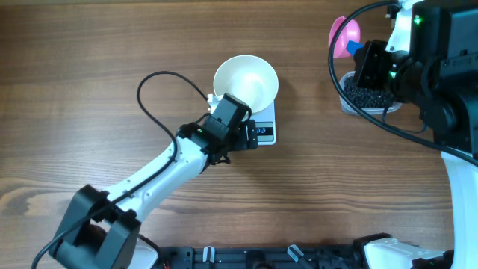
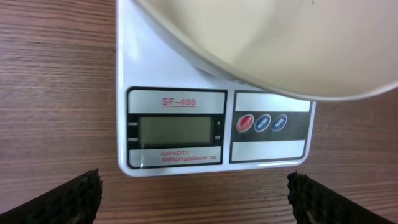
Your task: Scoop item into bowl and weigh 150g on scale
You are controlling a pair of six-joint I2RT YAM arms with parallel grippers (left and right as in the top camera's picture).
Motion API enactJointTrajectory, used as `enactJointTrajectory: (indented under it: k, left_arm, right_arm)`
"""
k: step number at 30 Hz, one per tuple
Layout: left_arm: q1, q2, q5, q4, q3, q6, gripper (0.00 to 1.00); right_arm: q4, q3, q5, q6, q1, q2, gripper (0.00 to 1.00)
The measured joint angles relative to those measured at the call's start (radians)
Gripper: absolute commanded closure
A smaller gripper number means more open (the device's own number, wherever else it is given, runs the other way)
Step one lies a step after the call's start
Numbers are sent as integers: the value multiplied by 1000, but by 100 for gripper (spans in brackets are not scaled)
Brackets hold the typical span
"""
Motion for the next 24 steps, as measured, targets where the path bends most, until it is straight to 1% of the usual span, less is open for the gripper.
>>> enactJointTrajectory:
  k: [4,10,16,20,24]
  left_arm:
    - [-5,14,-10,25,-1,41,0]
    - [-5,14,-64,-55,-1,47,0]
    - [-17,17,-83,26,-17,47,0]
    - [-32,43,-84,37,-17,47,0]
    - [-32,51,-129,62,-18,47,0]
  right_arm:
    - [0,0,0,0,0,0,96]
    - [0,0,0,0,0,0,96]
    - [0,0,0,0,0,0,96]
    - [0,0,4,-22,0,0,96]
    - [0,0,4,-26,0,0,96]
